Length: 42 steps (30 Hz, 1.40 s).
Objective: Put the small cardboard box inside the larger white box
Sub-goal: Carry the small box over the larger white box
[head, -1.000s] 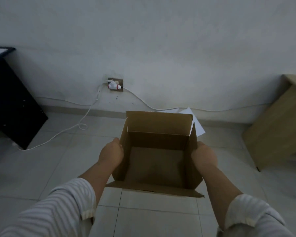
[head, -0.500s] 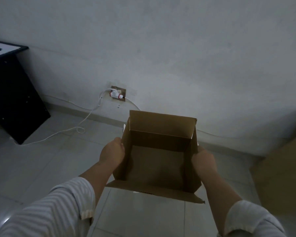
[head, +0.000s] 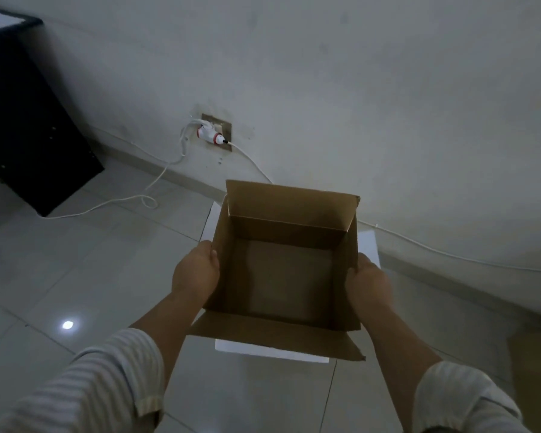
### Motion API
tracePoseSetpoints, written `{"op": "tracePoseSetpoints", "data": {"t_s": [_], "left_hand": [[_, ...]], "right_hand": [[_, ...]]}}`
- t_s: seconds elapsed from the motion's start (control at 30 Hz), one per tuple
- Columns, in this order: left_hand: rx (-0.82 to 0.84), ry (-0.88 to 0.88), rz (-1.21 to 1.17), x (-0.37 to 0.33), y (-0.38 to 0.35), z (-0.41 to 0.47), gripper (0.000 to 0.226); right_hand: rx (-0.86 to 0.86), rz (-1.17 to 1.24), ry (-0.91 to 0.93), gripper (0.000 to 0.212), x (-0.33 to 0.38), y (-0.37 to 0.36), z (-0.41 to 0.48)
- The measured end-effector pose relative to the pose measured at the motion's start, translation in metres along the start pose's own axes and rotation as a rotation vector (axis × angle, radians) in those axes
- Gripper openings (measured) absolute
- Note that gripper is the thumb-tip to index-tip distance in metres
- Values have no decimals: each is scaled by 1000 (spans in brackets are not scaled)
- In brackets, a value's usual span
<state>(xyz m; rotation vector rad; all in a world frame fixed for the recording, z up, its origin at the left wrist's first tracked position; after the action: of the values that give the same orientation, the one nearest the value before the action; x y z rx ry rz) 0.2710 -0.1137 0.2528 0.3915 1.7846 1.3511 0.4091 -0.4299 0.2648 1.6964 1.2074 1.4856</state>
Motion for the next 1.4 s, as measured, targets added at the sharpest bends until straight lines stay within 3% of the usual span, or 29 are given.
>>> {"op": "tracePoseSetpoints", "data": {"t_s": [1.03,1.2,1.3,1.4], "left_hand": [[-167,-5,-100,77,-270,72,21],[-106,-4,-186,89,-294,76,23],[-10,-3,-283,91,-309,70,40],[97,-59,-227,83,-319,57,27]], "right_hand": [[-161,102,118,31,-112,-237,136],[-148,83,163,47,-125,-264,147],[-102,5,194,50,-126,-278,151],[-14,-79,213,52,-128,-292,148]]}}
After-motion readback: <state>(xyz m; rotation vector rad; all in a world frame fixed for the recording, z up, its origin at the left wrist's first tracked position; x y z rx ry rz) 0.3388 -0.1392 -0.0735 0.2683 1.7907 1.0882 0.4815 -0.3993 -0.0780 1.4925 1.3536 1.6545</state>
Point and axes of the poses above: each hand's wrist, its own z-axis towards the middle knuckle, its own y-axis out of the back of the hand, x = y × z, the point moved 9 cm from there along z, towards the middle knuckle, and after that the axes turned 4 degrees about x, right-handed, at the moved point
